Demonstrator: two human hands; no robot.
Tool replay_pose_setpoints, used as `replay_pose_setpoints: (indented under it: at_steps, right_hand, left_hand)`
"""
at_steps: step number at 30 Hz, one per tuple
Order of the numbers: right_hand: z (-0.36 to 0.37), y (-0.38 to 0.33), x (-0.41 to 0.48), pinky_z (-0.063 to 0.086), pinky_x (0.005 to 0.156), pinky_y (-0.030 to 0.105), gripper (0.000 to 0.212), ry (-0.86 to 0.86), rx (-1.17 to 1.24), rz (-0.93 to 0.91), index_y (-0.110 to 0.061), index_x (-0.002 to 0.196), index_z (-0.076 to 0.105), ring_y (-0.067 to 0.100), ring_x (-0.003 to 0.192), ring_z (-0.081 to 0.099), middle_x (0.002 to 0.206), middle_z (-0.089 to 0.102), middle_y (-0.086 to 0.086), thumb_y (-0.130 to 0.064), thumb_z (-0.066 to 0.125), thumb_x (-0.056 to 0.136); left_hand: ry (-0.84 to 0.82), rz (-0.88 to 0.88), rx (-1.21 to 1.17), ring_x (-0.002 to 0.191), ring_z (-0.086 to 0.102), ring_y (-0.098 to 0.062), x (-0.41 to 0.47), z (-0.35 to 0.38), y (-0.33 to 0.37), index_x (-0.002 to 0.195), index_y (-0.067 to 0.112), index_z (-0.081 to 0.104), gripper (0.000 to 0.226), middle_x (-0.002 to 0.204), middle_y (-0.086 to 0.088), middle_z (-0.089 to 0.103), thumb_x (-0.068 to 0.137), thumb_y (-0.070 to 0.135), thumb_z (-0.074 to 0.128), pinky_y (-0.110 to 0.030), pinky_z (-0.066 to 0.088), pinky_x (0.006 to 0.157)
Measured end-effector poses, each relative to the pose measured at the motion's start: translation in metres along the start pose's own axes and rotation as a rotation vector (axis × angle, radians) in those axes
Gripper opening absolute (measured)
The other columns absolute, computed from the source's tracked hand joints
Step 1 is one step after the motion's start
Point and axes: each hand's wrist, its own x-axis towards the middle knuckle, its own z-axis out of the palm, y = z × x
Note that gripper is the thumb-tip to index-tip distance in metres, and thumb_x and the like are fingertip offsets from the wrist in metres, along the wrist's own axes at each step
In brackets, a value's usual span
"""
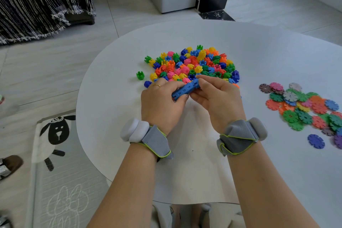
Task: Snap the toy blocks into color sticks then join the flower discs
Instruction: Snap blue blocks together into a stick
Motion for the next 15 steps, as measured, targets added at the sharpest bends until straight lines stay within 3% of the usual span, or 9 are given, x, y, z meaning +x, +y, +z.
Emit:
replay_pose_setpoints:
  at_steps: [5, 15]
  right_hand:
    - [-0.0016, -0.0013, -0.001, 0.058, 0.075, 0.028, 0.012, -0.009, 0.003, 0.003, -0.009, 0.098, 0.067, 0.019, 0.087, 0.071, 0.095, 0.07, 0.01, -0.007, 0.056, 0.093]
    - [-0.0026, -0.0014, -0.0024, 0.058, 0.078, 0.031, 0.014, -0.06, -0.028, -0.014, -0.011, 0.092, 0.069, 0.019, 0.086, 0.072, 0.092, 0.071, 0.01, -0.005, 0.057, 0.092]
  left_hand:
    - [-0.004, 0.019, -0.01, 0.08, 0.057, -0.023, -0.0001, 0.0001, 0.0018, 0.103, 0.02, 0.071, 0.034, 0.088, -0.003, 0.061, 0.074, 0.034, 0.063, -0.037, 0.049, 0.07]
    - [0.002, 0.037, -0.012, 0.074, 0.055, -0.02, -0.0002, 0.0018, 0.0004, 0.1, 0.021, 0.072, 0.031, 0.084, -0.001, 0.058, 0.073, 0.034, 0.063, -0.027, 0.043, 0.064]
